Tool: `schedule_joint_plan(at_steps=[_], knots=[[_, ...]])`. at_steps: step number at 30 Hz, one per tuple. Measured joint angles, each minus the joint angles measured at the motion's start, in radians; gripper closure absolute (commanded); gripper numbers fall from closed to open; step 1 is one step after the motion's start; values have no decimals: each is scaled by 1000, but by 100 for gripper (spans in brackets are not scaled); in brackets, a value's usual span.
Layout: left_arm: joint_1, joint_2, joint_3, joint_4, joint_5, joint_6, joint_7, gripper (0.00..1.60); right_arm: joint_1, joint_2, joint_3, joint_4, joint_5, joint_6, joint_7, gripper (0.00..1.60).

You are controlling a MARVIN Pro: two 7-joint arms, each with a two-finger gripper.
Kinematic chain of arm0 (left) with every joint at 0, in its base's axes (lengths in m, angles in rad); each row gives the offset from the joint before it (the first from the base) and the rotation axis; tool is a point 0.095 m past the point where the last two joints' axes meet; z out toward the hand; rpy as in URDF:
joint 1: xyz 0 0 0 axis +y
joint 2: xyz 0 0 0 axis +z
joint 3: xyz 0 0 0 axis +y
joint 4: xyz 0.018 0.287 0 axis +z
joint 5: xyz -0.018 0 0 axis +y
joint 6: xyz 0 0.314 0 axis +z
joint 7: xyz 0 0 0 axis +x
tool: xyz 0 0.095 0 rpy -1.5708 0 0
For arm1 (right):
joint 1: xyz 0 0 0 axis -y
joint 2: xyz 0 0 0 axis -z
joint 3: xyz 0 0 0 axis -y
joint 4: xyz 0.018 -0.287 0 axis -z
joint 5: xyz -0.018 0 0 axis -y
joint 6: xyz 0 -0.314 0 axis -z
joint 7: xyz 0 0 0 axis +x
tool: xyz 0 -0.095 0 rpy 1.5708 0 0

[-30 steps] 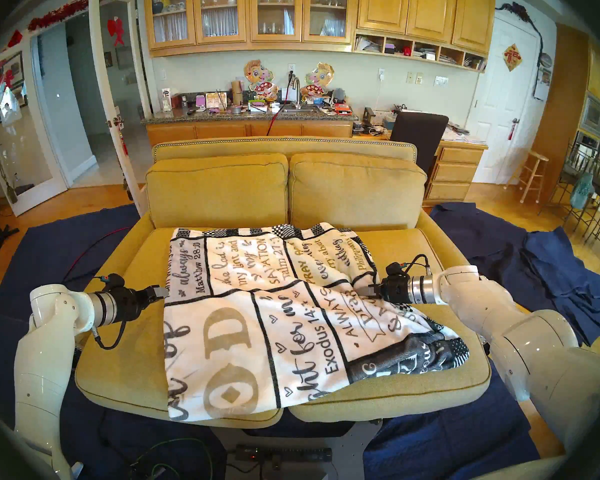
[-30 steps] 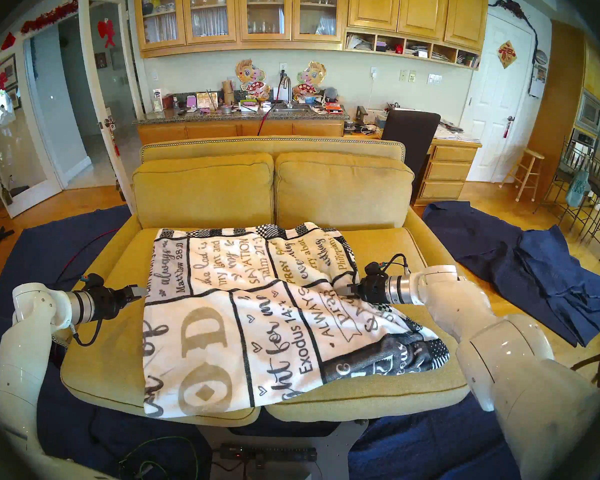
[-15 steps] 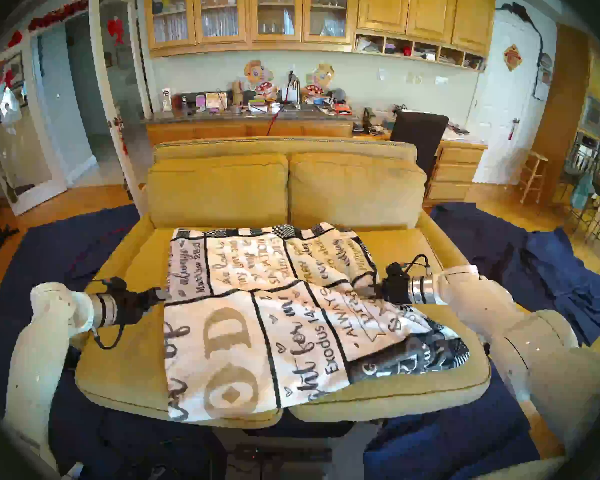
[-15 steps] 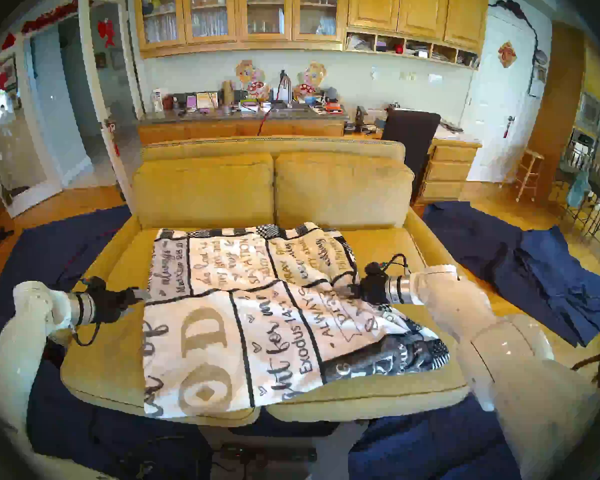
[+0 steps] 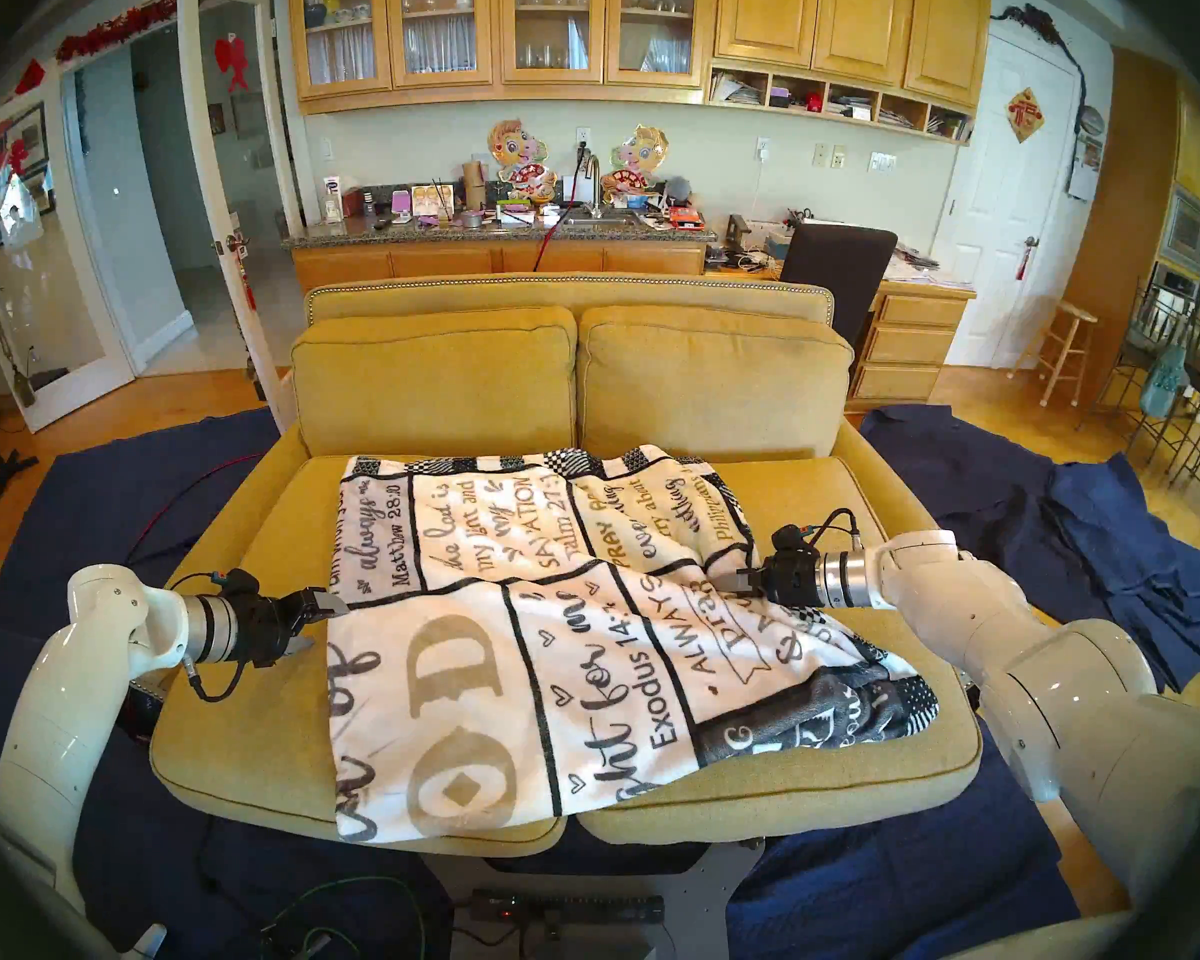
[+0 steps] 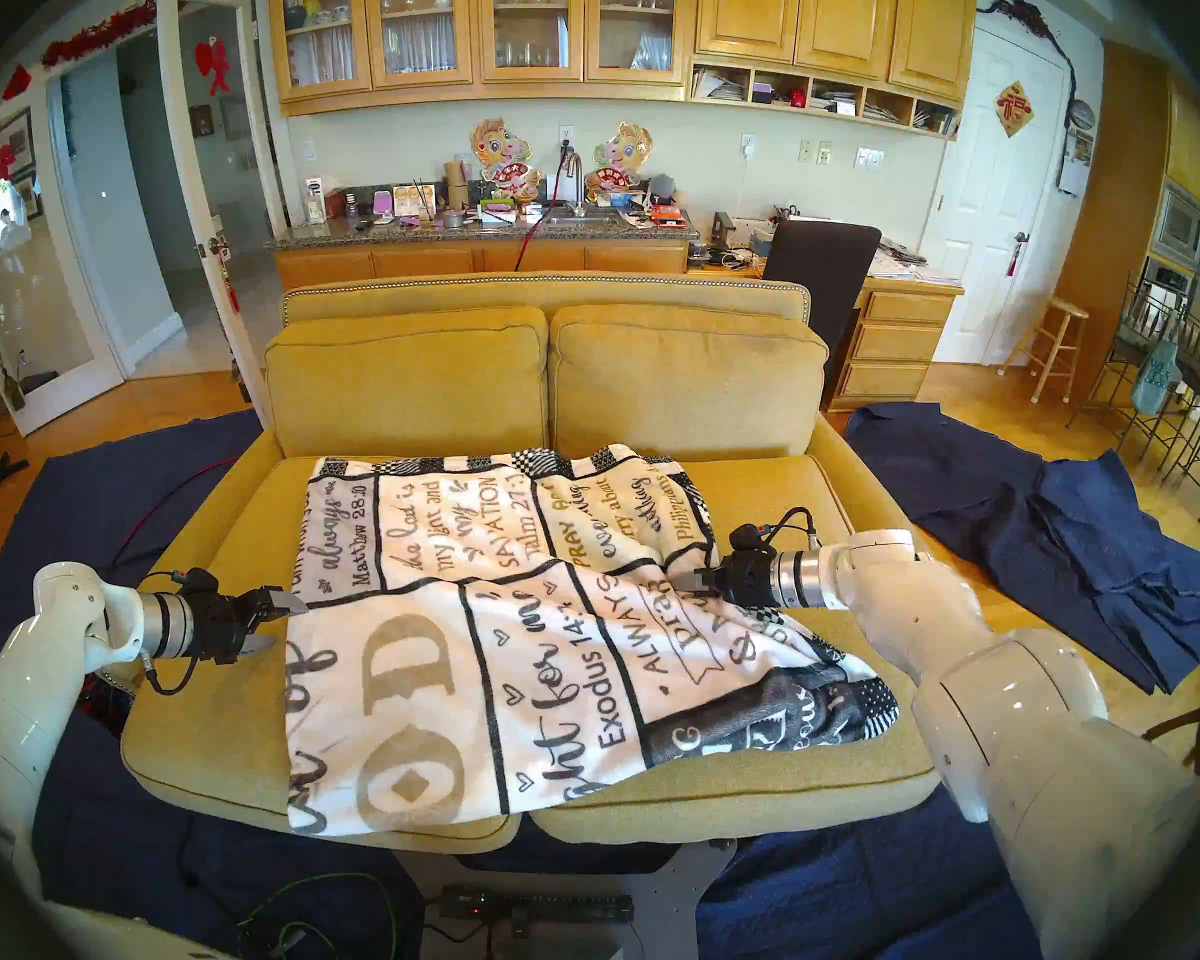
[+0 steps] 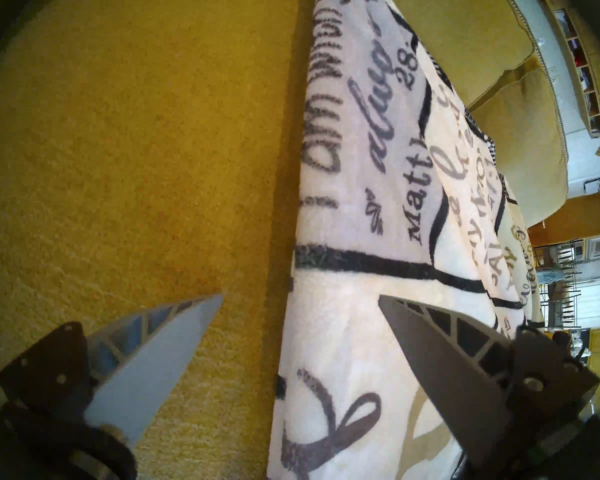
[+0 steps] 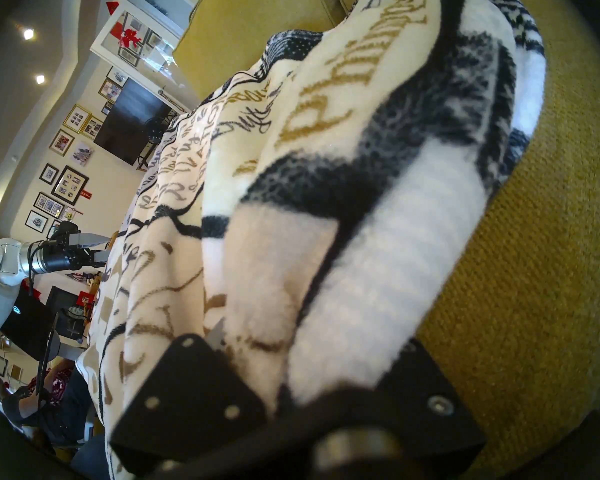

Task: Fold the blanket in half twice

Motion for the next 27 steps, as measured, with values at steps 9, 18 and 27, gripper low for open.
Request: schedule_joint_plan(at_steps=[9, 18, 27], knots=[[-41, 51, 73, 44, -83, 0, -10, 0, 0, 0, 0, 0, 0, 1, 0, 160], [-71, 80, 120, 12, -99, 0, -16, 0, 0, 0, 0, 0, 0, 1, 0, 160], [-74, 99, 129, -58, -92, 0, -4, 0, 0, 0, 0, 0, 0, 2, 0, 160]])
